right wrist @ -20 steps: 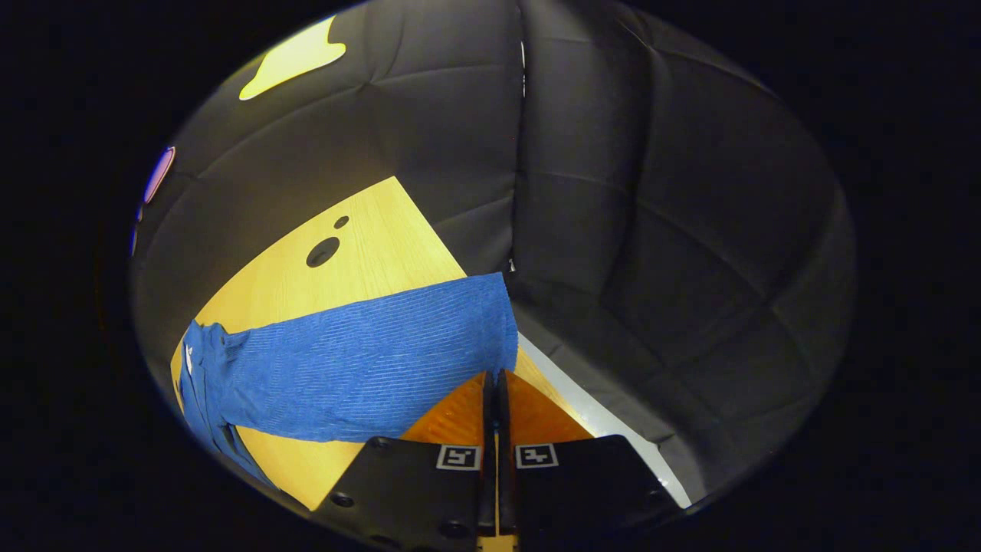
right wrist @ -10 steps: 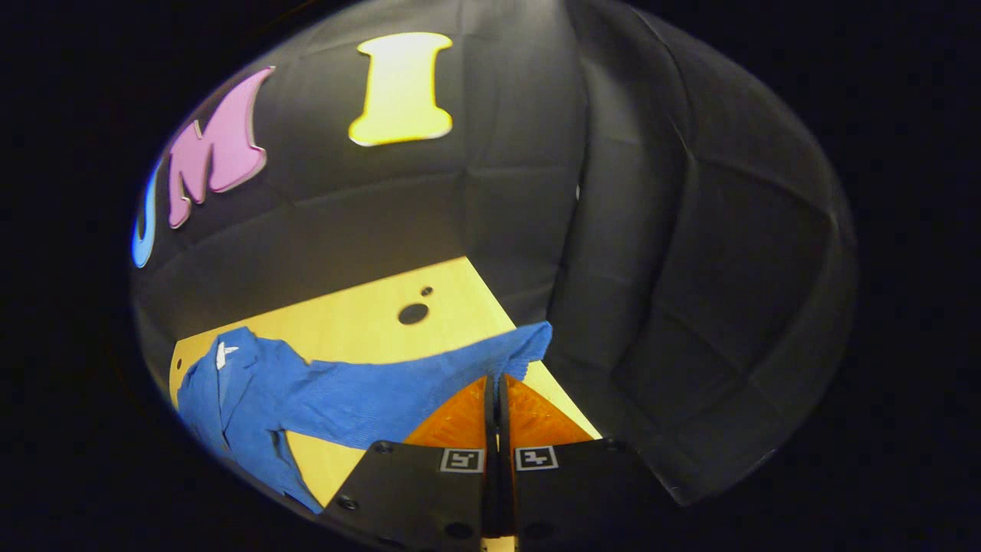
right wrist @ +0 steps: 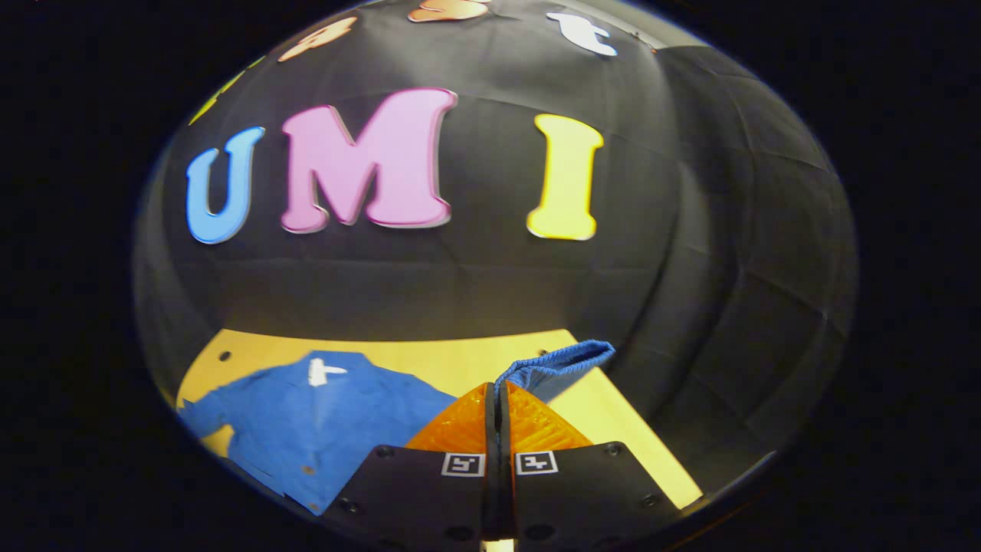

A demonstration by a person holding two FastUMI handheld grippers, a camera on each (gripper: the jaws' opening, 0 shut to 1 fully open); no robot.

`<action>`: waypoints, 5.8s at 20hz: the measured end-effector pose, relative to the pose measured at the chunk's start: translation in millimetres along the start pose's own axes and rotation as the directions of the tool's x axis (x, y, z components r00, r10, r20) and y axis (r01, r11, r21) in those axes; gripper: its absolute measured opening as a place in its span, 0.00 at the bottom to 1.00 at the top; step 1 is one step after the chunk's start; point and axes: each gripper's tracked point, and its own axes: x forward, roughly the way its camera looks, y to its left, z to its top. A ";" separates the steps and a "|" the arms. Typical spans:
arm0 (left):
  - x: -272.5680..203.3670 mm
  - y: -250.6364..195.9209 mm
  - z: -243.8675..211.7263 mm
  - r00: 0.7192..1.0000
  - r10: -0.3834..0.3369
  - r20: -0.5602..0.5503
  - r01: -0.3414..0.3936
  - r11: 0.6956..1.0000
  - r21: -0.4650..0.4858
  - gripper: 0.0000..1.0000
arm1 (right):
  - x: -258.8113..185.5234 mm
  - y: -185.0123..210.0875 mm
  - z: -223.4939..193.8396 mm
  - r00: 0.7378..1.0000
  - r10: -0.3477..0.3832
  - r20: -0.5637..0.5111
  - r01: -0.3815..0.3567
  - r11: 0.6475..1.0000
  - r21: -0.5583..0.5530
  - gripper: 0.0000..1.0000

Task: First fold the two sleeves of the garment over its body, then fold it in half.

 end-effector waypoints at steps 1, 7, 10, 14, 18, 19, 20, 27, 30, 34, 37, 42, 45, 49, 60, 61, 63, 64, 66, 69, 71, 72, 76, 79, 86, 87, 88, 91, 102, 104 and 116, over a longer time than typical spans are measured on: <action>-2.3 23.2 -5.6 1.000 0.022 -0.002 -0.022 1.000 -0.004 0.81 | -0.2 30.0 3.2 1.000 0.023 -0.019 -0.023 1.000 0.010 0.00; -15.5 125.3 -32.4 0.989 0.144 -0.040 -0.146 0.989 -0.038 0.81 | 32.7 211.4 -14.4 0.969 0.234 -0.083 -0.232 0.972 0.023 0.00; -24.9 155.4 -42.2 0.976 0.210 -0.060 -0.210 0.978 -0.007 0.81 | 57.8 304.1 -57.4 0.922 0.362 -0.139 -0.344 0.929 0.139 0.00; -28.2 182.1 -57.9 0.951 0.297 -0.090 -0.297 0.955 0.019 0.81 | 95.5 375.8 -125.6 0.869 0.423 -0.256 -0.367 0.899 0.239 0.00; -26.1 199.3 -105.9 0.867 0.390 -0.311 -0.406 0.914 0.015 0.82 | 119.9 410.5 -177.6 0.825 0.460 -0.329 -0.342 0.869 0.358 0.09; -22.5 191.8 -111.6 0.866 0.379 -0.326 -0.408 0.913 -0.023 0.84 | 117.6 421.2 -188.9 0.795 0.492 -0.354 -0.351 0.850 0.393 0.00; -21.0 188.8 -110.5 0.868 0.368 -0.333 -0.408 0.911 -0.057 0.84 | 115.5 429.6 -201.8 0.765 0.517 -0.385 -0.353 0.835 0.422 0.01; 20.4 200.6 -144.4 0.873 0.349 -0.339 -0.386 0.921 -0.045 0.84 | 81.1 424.7 -199.2 0.648 0.636 -0.420 -0.478 0.768 0.426 0.78; 42.0 207.8 -163.7 0.869 0.323 -0.374 -0.377 0.923 -0.077 0.84 | 55.4 396.9 -151.3 0.679 0.652 -0.337 -0.571 0.758 0.316 0.97; 68.7 232.9 -199.2 0.834 0.333 -0.441 -0.397 0.916 -0.058 0.84 | -17.7 339.0 -61.2 0.705 0.691 -0.156 -0.680 0.722 0.128 0.97; 74.6 253.1 -233.9 0.788 0.358 -0.501 -0.420 0.907 -0.013 0.84 | -64.3 287.9 -15.4 0.708 0.700 -0.092 -0.700 0.713 0.032 0.97; 80.7 268.0 -271.7 0.751 0.363 -0.552 -0.429 0.903 0.010 0.87 | -105.0 199.5 36.5 0.778 0.628 -0.008 -0.627 0.776 -0.065 0.97; 81.4 278.7 -296.7 0.708 0.391 -0.589 -0.440 0.896 0.066 0.84 | -117.5 173.5 63.7 0.803 0.593 0.064 -0.593 0.805 -0.024 0.97; 84.1 281.5 -300.4 0.750 0.385 -0.538 -0.449 0.893 0.014 0.83 | -128.9 166.1 75.4 0.799 0.595 0.088 -0.597 0.802 -0.002 0.96; 94.9 273.0 -300.7 0.732 0.248 -0.635 -0.377 0.923 -0.074 0.00 | -152.5 175.3 62.8 0.779 0.627 0.022 -0.627 0.778 0.041 0.97; 95.7 266.5 -294.4 0.746 0.219 -0.629 -0.358 0.928 -0.100 0.00 | -154.4 170.9 64.0 0.783 0.621 0.028 -0.622 0.783 0.029 0.97; 104.5 254.7 -270.1 0.802 0.186 -0.567 -0.316 0.939 -0.138 0.00 | -154.6 161.7 60.6 0.794 0.607 0.030 -0.608 0.794 0.018 0.97; 108.8 243.2 -253.6 0.829 0.153 -0.538 -0.285 0.943 -0.171 0.00 | -155.4 157.7 58.8 0.798 0.602 0.029 -0.603 0.797 0.022 0.96; 111.5 221.9 -219.0 0.874 0.108 -0.473 -0.230 0.951 -0.208 0.00 | -155.9 149.1 56.4 0.803 0.595 0.032 -0.596 0.802 0.035 0.96; 119.6 180.9 -156.4 0.923 0.046 -0.383 -0.143 0.963 -0.229 0.00 | -155.3 136.9 51.8 0.809 0.587 0.034 -0.588 0.807 0.053 0.97; 134.9 147.6 -118.5 0.943 0.002 -0.334 -0.089 0.966 -0.245 0.00 | -152.8 126.8 45.4 0.811 0.584 0.027 -0.585 0.809 0.065 0.97; 143.5 126.8 -102.1 0.948 -0.023 -0.318 -0.063 0.964 -0.260 0.00 | -152.2 122.4 42.4 0.812 0.584 0.025 -0.584 0.809 0.072 0.96; 177.4 26.9 -36.1 0.975 -0.126 -0.183 0.075 0.962 -0.262 0.00 | -148.9 96.7 30.5 0.820 0.573 0.009 -0.571 0.815 0.094 0.97; 200.6 -70.4 -18.2 0.958 -0.230 -0.171 0.190 0.957 -0.219 0.00 | -140.9 67.1 20.6 0.836 0.548 0.002 -0.545 0.831 0.113 0.97; 264.3 -282.5 -65.4 0.854 -0.431 -0.291 0.406 0.902 -0.145 0.00 | -113.6 -4.1 -14.2 0.863 0.502 -0.058 -0.482 0.853 0.201 0.97; 264.2 -311.9 -85.1 0.807 -0.473 -0.353 0.445 0.881 -0.161 0.00 | -108.1 -13.1 -19.4 0.864 0.498 -0.069 -0.474 0.853 0.218 0.97; 257.6 -333.0 -104.9 0.753 -0.505 -0.421 0.476 0.861 -0.182 0.00 | -103.3 -20.9 -24.6 0.865 0.496 -0.074 -0.468 0.852 0.235 0.97; 253.7 -353.6 -159.5 0.678 -0.476 -0.560 0.466 0.868 -0.173 0.00 | -88.1 -46.0 -45.8 0.870 0.480 -0.112 -0.439 0.858 0.266 0.97; 213.6 -347.9 -155.1 0.631 -0.497 -0.596 0.445 0.861 -0.246 0.85 | -75.3 -64.7 -107.8 0.839 0.489 -0.239 -0.392 0.847 0.359 0.97; 188.0 -297.8 -145.1 0.672 -0.418 -0.611 0.378 0.904 -0.202 0.85 | -84.4 -55.1 -125.9 0.814 0.507 -0.283 -0.387 0.837 0.386 0.97; -61.1 -0.9 -265.4 0.429 0.124 -0.895 -0.130 0.989 0.074 0.85 | -145.2 -10.7 -286.8 0.536 0.420 -0.732 -0.253 0.907 0.335 0.99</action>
